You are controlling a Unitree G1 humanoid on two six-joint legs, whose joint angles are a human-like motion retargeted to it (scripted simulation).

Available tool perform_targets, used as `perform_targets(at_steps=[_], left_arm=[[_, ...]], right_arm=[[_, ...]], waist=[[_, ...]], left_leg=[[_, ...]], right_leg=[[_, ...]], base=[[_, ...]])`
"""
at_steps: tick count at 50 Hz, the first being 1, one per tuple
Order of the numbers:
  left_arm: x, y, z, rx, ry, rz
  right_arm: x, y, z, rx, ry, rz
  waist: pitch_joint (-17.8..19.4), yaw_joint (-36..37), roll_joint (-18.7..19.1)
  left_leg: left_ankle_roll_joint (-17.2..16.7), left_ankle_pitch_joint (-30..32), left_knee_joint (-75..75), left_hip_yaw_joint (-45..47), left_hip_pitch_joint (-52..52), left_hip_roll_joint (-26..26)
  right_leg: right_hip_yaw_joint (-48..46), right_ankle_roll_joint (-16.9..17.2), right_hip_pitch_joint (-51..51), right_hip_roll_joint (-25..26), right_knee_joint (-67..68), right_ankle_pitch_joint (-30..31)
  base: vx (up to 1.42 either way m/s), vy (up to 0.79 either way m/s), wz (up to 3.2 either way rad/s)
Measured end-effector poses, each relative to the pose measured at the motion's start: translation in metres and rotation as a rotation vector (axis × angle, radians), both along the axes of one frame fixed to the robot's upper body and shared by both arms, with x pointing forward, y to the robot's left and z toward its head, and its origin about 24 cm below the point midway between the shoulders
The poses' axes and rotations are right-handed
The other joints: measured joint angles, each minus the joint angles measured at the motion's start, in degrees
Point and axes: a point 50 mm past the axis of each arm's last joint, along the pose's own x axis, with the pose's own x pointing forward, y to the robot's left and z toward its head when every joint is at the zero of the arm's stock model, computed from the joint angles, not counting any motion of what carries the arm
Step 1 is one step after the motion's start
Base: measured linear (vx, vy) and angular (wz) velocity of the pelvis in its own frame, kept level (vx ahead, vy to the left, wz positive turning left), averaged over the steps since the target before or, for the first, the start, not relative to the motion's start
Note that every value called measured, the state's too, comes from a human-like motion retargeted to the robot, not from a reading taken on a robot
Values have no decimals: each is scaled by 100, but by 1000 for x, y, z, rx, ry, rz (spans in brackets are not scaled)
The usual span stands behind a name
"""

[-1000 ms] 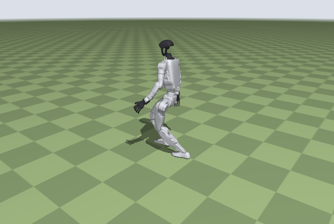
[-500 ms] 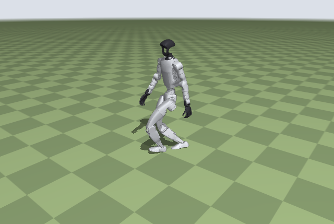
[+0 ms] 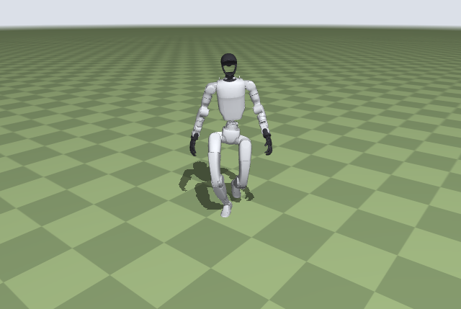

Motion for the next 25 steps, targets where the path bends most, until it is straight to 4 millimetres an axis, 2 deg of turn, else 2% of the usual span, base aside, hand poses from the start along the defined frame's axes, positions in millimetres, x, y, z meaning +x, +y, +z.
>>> perform_targets(at_steps=[3, 5, 7, 10, 13, 17, 21, 25], left_arm=[[21, -6, 17, -20, -102, -23], [29, -4, 26, -34, -147, -14], [28, 0, 28, -56, -159, 18], [12, 8, 20, -88, -118, 91], [-20, 20, 1, -105, -8, 180], [-75, 35, -25, -96, 185, 286], [-132, 47, -40, -64, 367, 372], [-173, 58, -43, -26, 480, 433]], right_arm=[[12, -2, 0, -2, -47, -25], [26, -1, 0, 3, -94, -33], [42, 2, 0, 16, -145, -35], [65, 9, 0, 42, -227, -27], [86, 19, 0, 76, -295, 13], [109, 35, 1, 128, -357, 95], [131, 52, 3, 177, -403, 198], [162, 69, 10, 201, -470, 329]], waist=[[229, -323, -954], [347, -463, -1451], [443, -515, -1732], [514, -516, -1912], [426, -441, -1987], [220, -233, -2151], [35, 43, -2428], [-64, 317, -2540]], left_leg=[[502, -94, -772, -91, 16, -1311], [767, -65, -1183, -129, 6, -1930], [943, 5, -1365, -213, -70, -2289], [1042, 153, -1265, -344, -337, -2520], [1041, 323, -1059, -451, -735, -2587], [1001, 528, -876, -519, -1281, -2631], [918, 753, -847, -423, -1803, -2657], [686, 983, -642, -240, -2431, -2447]], right_leg=[[1556, 778, -880, -483, 1157, -335], [2161, 1044, -1244, -826, 1750, -429], [2460, 1122, -1407, -1087, 2256, -355], [2631, 1103, -1382, -1310, 3008, -174], [2591, 1016, -1028, -1463, 3590, -59], [2433, 1066, -80, -1563, 3763, 30], [2285, 1309, 1015, -1600, 3104, -40], [2093, 1279, 1679, -1515, 1966, -646]], base=[[-53, 10, 259], [-47, 12, 199], [-45, 12, 147], [-42, 11, 116], [-39, 8, 99], [-36, 2, 80], [-38, -6, 56], [-43, -11, 17]])
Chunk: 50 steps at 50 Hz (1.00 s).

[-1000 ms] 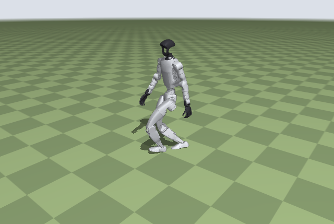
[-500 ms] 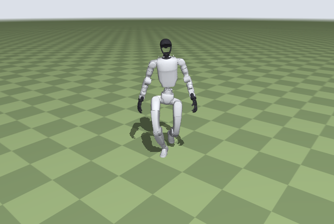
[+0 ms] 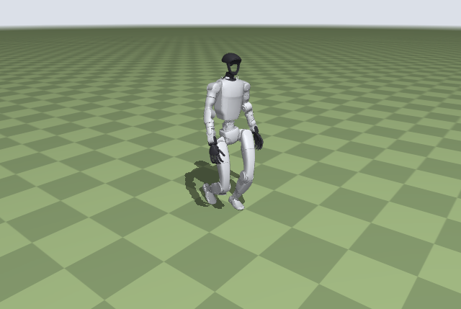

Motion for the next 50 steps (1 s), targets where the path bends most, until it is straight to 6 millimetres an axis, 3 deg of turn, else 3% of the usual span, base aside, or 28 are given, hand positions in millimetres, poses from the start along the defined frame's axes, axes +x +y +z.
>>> perform_targets(at_steps=[5, 10, 15, 20, 25, 28, 30, 33, 37, 41, 44, 47, 50], left_arm=[[-16, 1, 0, 26, 24, 9], [-19, -14, -3, -16, -10, -7], [-23, -22, -2, -64, -27, -39], [-13, -25, 0, -80, -67, -87], [26, -33, 4, -90, -185, -138], [73, -36, 15, -68, -323, -199], [113, -37, 31, -33, -441, -255], [165, -40, 62, 25, -624, -336], [207, -47, 103, 54, -831, -414], [222, -57, 129, 41, -964, -487], [223, -60, 142, 42, -1026, -517], [216, -58, 145, 55, -1054, -501], [201, -50, 136, 70, -1026, -440]], right_arm=[[48, 6, 24, -44, -167, 103], [76, -4, 47, -97, -311, 96], [59, -12, 39, -107, -280, 43], [8, -12, 10, -89, -95, 34], [-50, -17, -12, -84, 111, -11], [-70, -23, -16, -78, 177, -74], [-76, -24, -17, -55, 190, -115], [-84, -18, -20, 4, 203, -160], [-93, -9, -23, 73, 225, -176], [-96, -4, -24, 110, 222, -166], [-86, -4, -21, 110, 180, -148], [-61, -5, -15, 82, 89, -120], [-18, -9, 0, 28, -67, -75]], waist=[[13, 266, 530], [-65, 408, 1080], [-190, 424, 1203], [-342, 297, 1380], [-293, -222, 1525], [-76, -719, 1390], [125, -985, 1248], [315, -1250, 1047], [292, -1332, 988], [67, -1243, 854], [-92, -1038, 769], [-185, -680, 812], [-149, -249, 959]], left_leg=[[-470, 259, 966, 90, -1190, 994], [-535, 526, 1889, 240, -2398, 2176], [-404, 828, 2895, 311, -2553, 2483], [-517, 1137, 3306, 86, -1532, 2169], [-689, 840, 2173, -113, 13, 1396], [-496, 86, 1219, -171, 654, 854], [-318, -361, 705, -137, 907, 610], [-205, -463, 304, -204, 964, 316], [-385, -217, 133, -451, 872, 315], [-664, 249, 178, -642, 578, 376], [-813, 514, 445, -730, 284, 507], [-932, 588, 1039, -852, -112, 773], [-1005, 715, 2057, -893, -651, 1281]], right_leg=[[-344, -610, -75, 741, -1128, -1013], [-501, -941, -736, 1393, -1513, -1003], [-434, -859, -1172, 1446, -1440, -639], [-154, -560, -1462, 1621, -1365, 120], [16, -328, -1831, 1584, -749, 520], [158, -115, -2306, 1247, 161, 768], [180, -47, -2736, 869, 856, 1187], [292, -71, -3164, 546, 1553, 1274], [272, -106, -3102, 567, 1783, 1288], [224, -46, -2548, 610, 1298, 1111], [184, -35, -2039, 745, 595, 771], [116, -186, -1595, 1078, -175, 252], [-12, -531, -1350, 1485, -615, -403]], base=[[-48, -14, -18], [-46, -9, -6], [-34, 0, 7], [-27, 10, -12], [-22, 13, -4], [-21, 10, 30], [-21, 7, 19], [-20, 1, 16], [-14, -8, 6], [-11, -16, 27], [-11, -21, 20], [-11, -23, -19], [-12, -23, -45]])
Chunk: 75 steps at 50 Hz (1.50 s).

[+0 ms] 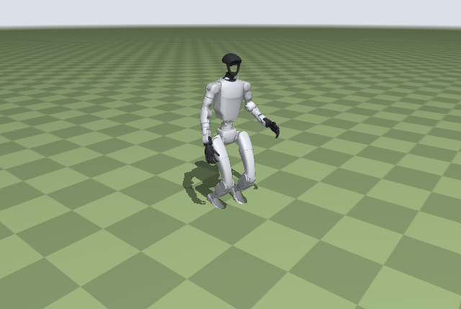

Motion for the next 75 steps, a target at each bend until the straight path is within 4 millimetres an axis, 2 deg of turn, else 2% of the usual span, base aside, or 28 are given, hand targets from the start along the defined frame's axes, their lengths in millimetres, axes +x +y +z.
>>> perform_targets(at_steps=[3, 5, 7, 10, 12, 15, 17, 20, 23, 26, 28, 30, 31, 33, 35, 38, 41, 44, 47, 50, 52, 55, 57, 62, 65, 68, 71, 75], left_arm=[[-29, 13, -25, 7, 116, 77], [-56, 22, -46, 16, 229, 125], [-90, 29, -63, 20, 348, 157], [-138, 36, -78, 9, 494, 178], [-157, 35, -82, -14, 549, 170], [-158, 23, -85, -60, 556, 140], [-135, 11, -84, -94, 496, 108], [-78, -10, -66, -124, 323, 35], [-11, -24, -21, -107, 66, -42], [35, -29, 33, -53, -182, -81], [48, -30, 57, -29, -287, -81], [50, -29, 62, -27, -316, -64], [46, -28, 53, -32, -283, -51], [33, -25, 26, -46, -173, -14], [10, -19, -11, -53, -3, 42], [-45, -6, -71, -46, 309, 155], [-107, 8, -111, -47, 583, 263], [-161, 16, -130, -58, 777, 322], [-208, 16, -136, -102, 902, 346], [-237, 12, -135, -155, 957, 346], [-242, 11, -133, -183, 952, 352], [-230, 13, -130, -191, 892, 367], [-209, 16, -127, -190, 816, 387], [-129, 13, -112, -195, 557, 398], [-78, -1, -92, -222, 382, 336], [-33, -18, -66, -258, 211, 251], [0, -32, -38, -285, 60, 185], [25, -39, -8, -276, -85, 151]], right_arm=[[61, -7, 37, -76, -263, 48], [100, -11, 75, -108, -487, 69], [125, -10, 119, -110, -712, 87], [136, -7, 172, -85, -964, 119], [129, -8, 185, -76, -1022, 130], [111, -15, 168, -93, -946, 117], [93, -25, 136, -123, -795, 77], [53, -38, 79, -149, -504, 3], [5, -42, 36, -114, -238, -54], [-40, -36, 13, -38, -65, -100], [-65, -30, 5, 7, 6, -128], [-81, -25, 1, 39, 42, -148], [-83, -23, 1, 48, 41, -151], [-80, -20, 2, 57, 20, -146], [-65, -18, 7, 54, -41, -126], [-21, -15, 26, 36, -219, -76], [37, -12, 69, 6, -500, -17], [88, -9, 134, -22, -839, 25], [107, -2, 188, -3, -1099, 32], [105, 6, 212, 47, -1218, 32], [100, 6, 215, 57, -1239, 22], [92, -1, 204, 25, -1201, -29], [86, -11, 185, -24, -1122, -78], [61, -31, 113, -145, -787, -172], [35, -33, 72, -162, -571, -185], [12, -29, 48, -140, -427, -183], [-2, -21, 37, -97, -366, -175], [-3, -8, 36, -35, -382, -156]], waist=[[119, 310, 155], [140, 480, 257], [78, 605, 292], [-86, 682, 306], [-206, 631, 358], [-329, 377, 500], [-321, 62, 579], [-171, -519, 594], [124, -1040, 536], [371, -1355, 507], [417, -1442, 498], [353, -1434, 496], [273, -1402, 453], [95, -1321, 328], [-75, -1187, 170], [-211, -845, 10], [-195, -379, 103], [-137, -8, 314], [-242, 160, 459], [-441, 200, 566], [-525, 196, 667], [-587, 159, 838], [-563, 98, 946], [-334, -181, 1147], [-244, -368, 1218], [-190, -563, 1262], [-156, -782, 1262], [-159, -1064, 1194]], left_leg=[[226, 206, 1107, 112, -664, 730], [306, 439, 1613, 72, -1071, 1039], [335, 659, 1844, 58, -1328, 1169], [308, 910, 1825, 178, -1390, 1221], [240, 966, 1578, 322, -1175, 1146], [183, 727, 940, 581, -594, 893], [233, 393, 403, 719, -149, 583], [404, -284, -356, 797, 391, -36], [643, -908, -927, 783, 744, -475], [747, -1176, -1237, 678, 857, -708], [741, -1161, -1343, 634, 805, -770], [664, -1023, -1440, 589, 698, -778], [603, -871, -1501, 530, 601, -840], [485, -528, -1579, 446, 370, -972], [350, -141, -1520, 440, 70, -1069], [84, 463, -983, 538, -501, -1007], [-137, 802, -56, 592, -1178, -571], [-202, 1064, 707, 669, -1759, 72], [-205, 1225, 982, 712, -2011, 484], [-166, 1333, 1189, 733, -1936, 715], [-64, 1296, 1491, 727, -1713, 860], [69, 1084, 1915, 682, -1215, 998], [102, 870, 2090, 616, -828, 982], [-34, 356, 1839, 476, 133, 752], [-181, 141, 1252, 411, 527, 583], [-263, -97, 575, 368, 716, 475], [-266, -349, -105, 360, 738, 372], [-229, -494, -822, 460, 490, 261]], right_leg=[[-100, -326, 31, 327, -119, -453], [-106, -458, -19, 537, -225, -497], [-74, -474, -75, 653, -361, -353], [40, -329, -120, 744, -601, 45], [110, -129, -191, 754, -671, 430], [124, 195, -391, 645, -481, 1004], [101, 348, -589, 428, -94, 1257], [122, 633, -1074, -24, 843, 1695], [156, 821, -1830, -509, 1983, 2376], [228, 835, -2509, -703, 2842, 2569], [237, 784, -2761, -762, 3254, 2556], [183, 710, -2745, -779, 3451, 2513], [169, 690, -2612, -810, 3425, 2477], [146, 677, -2245, -881, 3229, 2375], [122, 703, -1761, -921, 2805, 2205], [90, 665, -1021, -794, 1837, 1690], [-10, 295, -492, -423, 798, 760], [-132, -38, -320, -61, 119, 173], [-84, 33, -397, 245, -318, 356], [-1, 315, -567, 447, -527, 1015], [-50, 363, -684, 524, -504, 1339], [-80, 236, -824, 688, -461, 1325], [-68, 4, -827, 806, -390, 830], [-123, -325, -790, 862, -83, 218], [-147, -232, -800, 799, -71, 364], [-157, -45, -928, 699, -113, 651], [-116, 193, -1189, 576, -166, 970], [47, 584, -1732, 428, -196, 1409]], base=[[-10, -19, -39], [-7, -13, -48], [-6, -6, -41], [-5, 2, -22], [-6, 10, -5], [-9, 15, 20], [-11, 17, 56], [-13, 17, 82], [-15, 14, 67], [-16, 9, 29], [-16, 4, 6], [-15, 0, -5], [-16, -3, 1], [-18, -6, 13], [-21, -7, 19], [-26, -7, -7], [-28, -7, -59], [-27, -7, -71], [-24, -6, -43], [-22, -5, -27], [-20, -5, -33], [-17, -3, -38], [-14, 0, -26], [-14, 6, -9], [-17, 11, -7], [-20, 13, -9], [-24, 13, -10], [-29, 10, -17]])
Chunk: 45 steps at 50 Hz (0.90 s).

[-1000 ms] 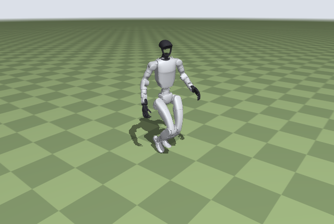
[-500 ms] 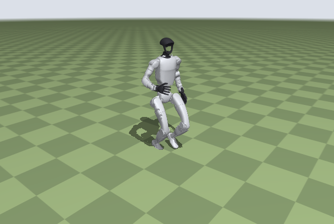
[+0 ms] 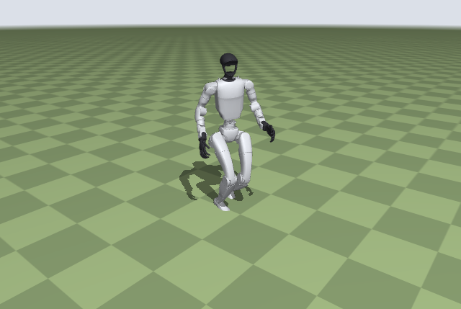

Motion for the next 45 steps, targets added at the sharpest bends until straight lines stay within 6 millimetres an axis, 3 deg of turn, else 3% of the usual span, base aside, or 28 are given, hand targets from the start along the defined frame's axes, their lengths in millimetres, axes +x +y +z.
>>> perform_targets(at_steps=[4, 8, 12, 18, 22, 25, 27, 31, 34, 37, 40, 45], left_arm=[[-1, 12, 1, 63, 2, 52], [-25, 36, -23, 128, 142, 145], [-69, 61, -58, 191, 361, 235], [-152, 84, -100, 243, 702, 339], [-198, 87, -115, 253, 883, 379], [-224, 81, -123, 233, 986, 383], [-237, 72, -127, 199, 1033, 367], [-257, 54, -134, 115, 1091, 323], [-258, 48, -135, 75, 1079, 300], [-239, 50, -132, 49, 1008, 312], [-208, 57, -126, 45, 896, 354], [-145, 67, -103, 30, 639, 428]], right_arm=[[17, 13, 12, 18, -94, 58], [42, 24, 33, 4, -225, 129], [65, 31, 59, -13, -362, 197], [88, 41, 98, -40, -541, 314], [95, 48, 125, -61, -647, 415], [98, 53, 143, -82, -711, 501], [97, 55, 151, -91, -733, 543], [92, 52, 148, -62, -698, 541], [85, 44, 132, -19, -616, 473], [77, 33, 113, -3, -526, 384], [65, 22, 91, -9, -440, 289], [40, 12, 57, -22, -321, 129]], waist=[[-47, -83, -106], [-69, -29, -309], [-110, 155, -607], [-179, 515, -1051], [-180, 711, -1227], [-167, 798, -1250], [-225, 775, -1232], [-312, 882, -1032], [-244, 1090, -743], [-183, 1311, -368], [-226, 1336, -55], [-284, 1025, 158]], left_leg=[[-6, 89, -218, 195, -526, -29], [112, 14, -67, 277, -1022, -159], [274, 87, 84, 347, -1411, -319], [400, 557, 104, 357, -1888, -507], [129, 1305, -201, 283, -2134, -620], [-501, 2299, -664, 58, -2338, -698], [-811, 3008, -874, 91, -2629, -528], [-850, 2919, -333, 297, -2922, 79], [-543, 2277, 1106, 400, -2664, 787], [-408, 1954, 2422, 297, -2011, 1414], [-533, 1922, 2915, 199, -1203, 1680], [-756, 1561, 1849, 173, -131, 1524]], right_leg=[[-187, -185, -473, -565, 403, -102], [-274, -326, -473, -993, 1238, -417], [-210, -322, 77, -1277, 2007, -538], [148, -34, 1287, -1121, 2070, -344], [274, -160, 1726, -1011, 1425, -813], [151, -497, 1709, -1054, 781, -1368], [-69, -625, 1493, -1148, 444, -1397], [-447, -658, 1069, -1033, 56, -1167], [-600, -693, 944, -647, -62, -972], [-730, -836, 896, -149, -360, -786], [-900, -925, 712, 206, -709, -593], [-1081, -671, 300, 339, -916, 69]], base=[[-34, 5, -47], [-36, -1, -40], [-36, -3, -21], [-41, -6, 9], [-51, -8, 26], [-58, -8, 32], [-62, -8, 49], [-60, -4, 10], [-52, -2, -47], [-44, -3, -69], [-38, -1, -50], [-33, 2, -14]])
